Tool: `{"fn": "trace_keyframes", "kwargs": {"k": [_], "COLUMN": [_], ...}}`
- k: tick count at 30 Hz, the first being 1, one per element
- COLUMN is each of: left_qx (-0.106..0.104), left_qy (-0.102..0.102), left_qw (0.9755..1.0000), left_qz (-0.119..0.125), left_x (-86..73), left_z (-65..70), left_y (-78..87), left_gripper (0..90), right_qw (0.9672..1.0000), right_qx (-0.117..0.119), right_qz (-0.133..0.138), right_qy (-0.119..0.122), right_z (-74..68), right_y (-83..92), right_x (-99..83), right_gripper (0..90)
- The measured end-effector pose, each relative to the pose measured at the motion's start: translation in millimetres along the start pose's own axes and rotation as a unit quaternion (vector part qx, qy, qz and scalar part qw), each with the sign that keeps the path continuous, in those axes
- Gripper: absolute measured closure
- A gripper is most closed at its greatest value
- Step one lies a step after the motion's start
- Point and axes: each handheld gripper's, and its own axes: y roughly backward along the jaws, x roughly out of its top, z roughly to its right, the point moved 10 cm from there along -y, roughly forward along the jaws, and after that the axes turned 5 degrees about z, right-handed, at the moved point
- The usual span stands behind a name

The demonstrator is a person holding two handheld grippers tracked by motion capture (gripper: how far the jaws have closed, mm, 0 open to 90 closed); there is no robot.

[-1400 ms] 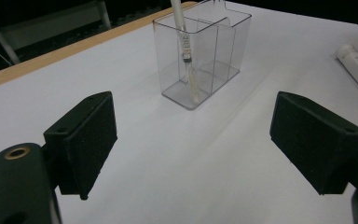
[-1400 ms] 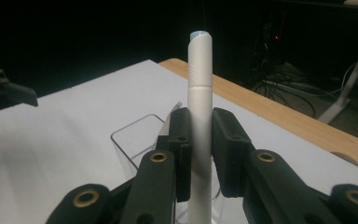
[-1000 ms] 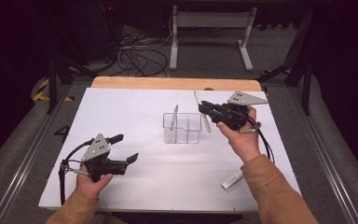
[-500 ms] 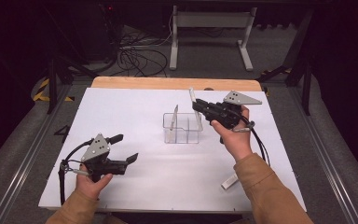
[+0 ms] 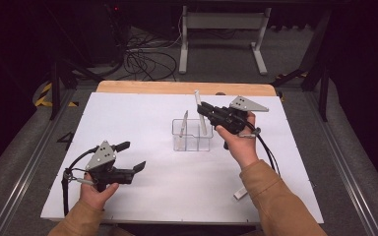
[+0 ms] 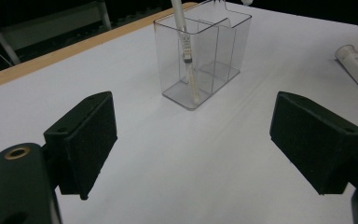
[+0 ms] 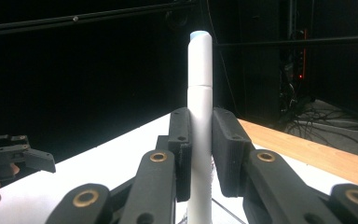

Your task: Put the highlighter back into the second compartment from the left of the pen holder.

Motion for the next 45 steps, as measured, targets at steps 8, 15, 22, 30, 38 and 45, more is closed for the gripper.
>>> {"fn": "trace_keyframes", "kwargs": {"k": [8, 15, 22, 30, 38, 45], "left_qx": [0.001, 0.002, 0.002, 0.002, 0.003, 0.005], "left_qy": [0.000, 0.000, 0.001, 0.000, 0.001, 0.000], "left_qw": [1.0000, 1.0000, 1.0000, 1.0000, 1.0000, 1.0000], "left_qz": [-0.001, -0.001, -0.001, -0.001, -0.001, 0.000], "left_x": [-1.1, -1.7, -2.1, -2.4, -2.8, -2.6], "left_z": [-0.8, -1.2, -1.3, -1.6, -1.9, -2.8], "left_y": [1.5, 2.1, 2.7, 3.6, 4.1, 4.7], "left_gripper": [15.3, 15.4, 15.3, 15.4, 15.4, 15.4], "right_qw": [1.0000, 1.0000, 0.9999, 0.9999, 0.9987, 0.9974], "right_qx": [0.001, 0.001, -0.002, -0.006, -0.040, -0.042], "right_qz": [0.003, 0.005, 0.000, -0.005, 0.001, -0.008], "right_qy": [0.004, 0.005, 0.011, 0.013, 0.033, 0.058], "right_z": [-4.3, -6.5, -5.6, -5.9, 4.7, 4.8], "right_y": [-9.1, -18.6, -24.1, -27.1, -14.7, 7.2], "right_x": [-5.0, -10.8, -17.3, -21.4, -12.1, -0.6], "right_gripper": [78.8, 78.8, 78.8, 76.9, 58.8, 45.3]}}
